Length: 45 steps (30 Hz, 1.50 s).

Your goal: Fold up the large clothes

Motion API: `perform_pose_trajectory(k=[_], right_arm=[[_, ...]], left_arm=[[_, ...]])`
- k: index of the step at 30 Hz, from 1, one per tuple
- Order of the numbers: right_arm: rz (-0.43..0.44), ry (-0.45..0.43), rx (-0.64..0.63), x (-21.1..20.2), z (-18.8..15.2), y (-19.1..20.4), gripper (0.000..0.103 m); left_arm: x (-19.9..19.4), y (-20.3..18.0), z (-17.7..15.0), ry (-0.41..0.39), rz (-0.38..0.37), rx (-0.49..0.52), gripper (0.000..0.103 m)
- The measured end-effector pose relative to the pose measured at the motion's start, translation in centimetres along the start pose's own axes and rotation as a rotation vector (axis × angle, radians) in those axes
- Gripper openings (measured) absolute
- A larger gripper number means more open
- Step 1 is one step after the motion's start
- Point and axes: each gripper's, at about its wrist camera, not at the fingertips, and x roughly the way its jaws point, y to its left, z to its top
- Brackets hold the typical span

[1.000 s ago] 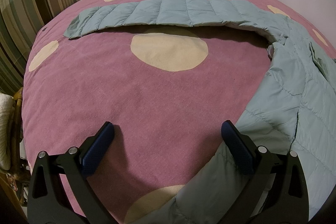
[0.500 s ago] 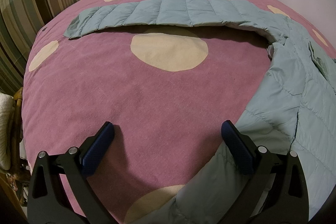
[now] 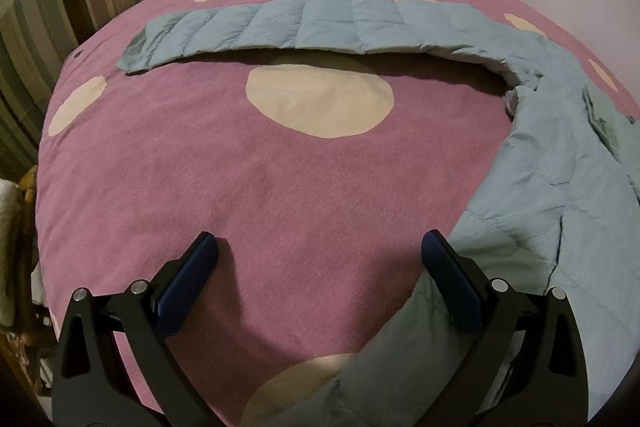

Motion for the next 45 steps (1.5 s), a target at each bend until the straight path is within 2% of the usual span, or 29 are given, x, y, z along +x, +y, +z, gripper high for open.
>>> perform_pose_trajectory(k=[4, 8, 13, 15, 17, 21, 23, 25, 27, 29, 31, 32, 33, 34, 39, 43, 45], right_arm=[[0.0, -0.002, -0.001, 0.1, 0.0, 0.0, 0.08], [0.008, -0.006, 0.003, 0.1, 0.1, -0.3, 0.081], [0.006, -0.007, 0.001, 0.1, 0.0, -0.3, 0.081], [0.007, -0.007, 0.002, 0.1, 0.0, -0.3, 0.081], [0.005, -0.007, 0.001, 0.0, -0.1, -0.2, 0.081], [0.005, -0.007, 0.001, 0.0, -0.1, -0.3, 0.081], [0.005, -0.008, 0.001, 0.0, -0.1, -0.3, 0.081], [0.004, -0.007, 0.001, 0.0, -0.1, -0.3, 0.081], [0.004, -0.008, 0.0, 0.0, -0.1, -0.3, 0.081], [0.004, -0.008, 0.001, 0.0, -0.1, -0.3, 0.081], [0.003, -0.008, 0.0, 0.0, -0.1, -0.3, 0.081], [0.003, -0.008, 0.0, 0.0, -0.1, -0.3, 0.081], [0.003, -0.008, 0.0, 0.0, -0.1, -0.3, 0.081], [0.003, -0.008, 0.0, 0.0, -0.1, -0.3, 0.081], [0.004, -0.008, 0.001, 0.0, -0.1, -0.4, 0.081], [0.006, -0.01, 0.003, -0.1, -0.2, -0.3, 0.081], [0.009, -0.011, 0.006, -0.1, -0.1, -0.4, 0.081]], left_arm=[[-0.5, 2.2, 1.3, -0.009, -0.066, -0.031, 0.101], [-0.4, 6.7, 4.3, -0.075, -0.058, -0.138, 0.101], [3.4, 13.5, 8.8, -0.051, -0.029, -0.274, 0.101], [4.4, 16.0, 10.1, -0.07, -0.015, -0.323, 0.1], [5.0, 17.5, 11.1, -0.086, 0.001, -0.348, 0.097], [7.2, 21.0, 13.0, -0.09, -0.037, -0.444, 0.094], [7.5, 21.5, 13.7, -0.104, -0.041, -0.45, 0.093], [7.9, 22.1, 14.4, -0.119, -0.047, -0.475, 0.085], [8.4, 22.4, 14.9, -0.13, -0.038, -0.484, 0.077], [8.5, 22.5, 15.1, -0.147, -0.055, -0.486, 0.058], [8.8, 22.6, 15.1, -0.147, -0.124, -0.494, 0.028], [8.9, 22.5, 15.1, -0.145, -0.143, -0.485, 0.022], [8.9, 22.1, 15.2, -0.143, -0.134, -0.462, 0.013], [8.7, 21.8, 15.3, -0.149, -0.12, -0.441, 0.009], [6.0, 18.6, 16.5, -0.219, -0.12, -0.344, 0.006], [2.6, 13.2, 17.6, -0.288, -0.185, -0.237, 0.005], [0.9, 9.2, 18.0, -0.31, -0.234, -0.166, 0.005]])
